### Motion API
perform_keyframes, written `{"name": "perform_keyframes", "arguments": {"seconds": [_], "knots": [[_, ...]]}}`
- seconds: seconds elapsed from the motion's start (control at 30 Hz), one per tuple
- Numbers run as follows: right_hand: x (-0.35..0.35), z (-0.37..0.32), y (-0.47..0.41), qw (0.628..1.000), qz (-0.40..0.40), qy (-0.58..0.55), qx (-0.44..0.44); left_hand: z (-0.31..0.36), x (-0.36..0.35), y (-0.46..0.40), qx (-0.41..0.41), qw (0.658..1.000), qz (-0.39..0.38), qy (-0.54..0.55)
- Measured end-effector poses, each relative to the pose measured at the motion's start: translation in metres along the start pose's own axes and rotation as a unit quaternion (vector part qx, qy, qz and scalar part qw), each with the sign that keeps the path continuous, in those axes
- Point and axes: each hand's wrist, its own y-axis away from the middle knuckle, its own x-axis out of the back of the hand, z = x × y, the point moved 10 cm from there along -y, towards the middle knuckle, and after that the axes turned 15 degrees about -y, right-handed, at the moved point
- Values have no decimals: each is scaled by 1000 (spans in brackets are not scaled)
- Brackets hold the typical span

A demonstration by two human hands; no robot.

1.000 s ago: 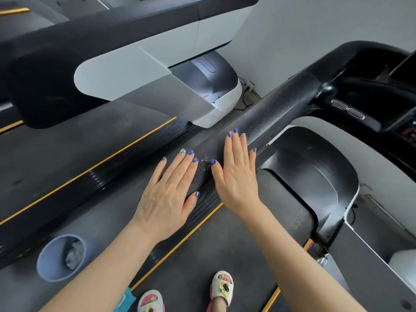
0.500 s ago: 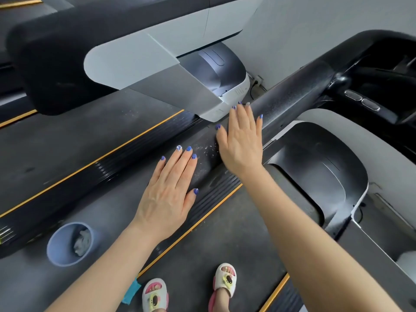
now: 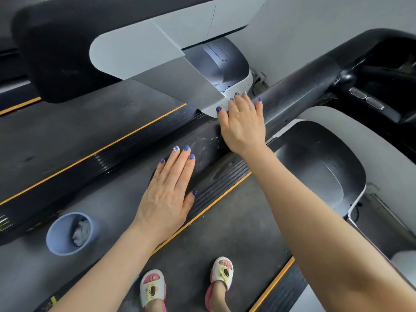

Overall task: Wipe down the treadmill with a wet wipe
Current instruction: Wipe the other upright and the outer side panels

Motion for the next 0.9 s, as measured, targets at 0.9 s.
{"name": "perform_keyframes", "arguments": {"seconds": [0.9], "knots": [[-37, -78, 120, 965, -126, -213, 84, -11, 10, 26, 35, 996, -1, 80]]}}
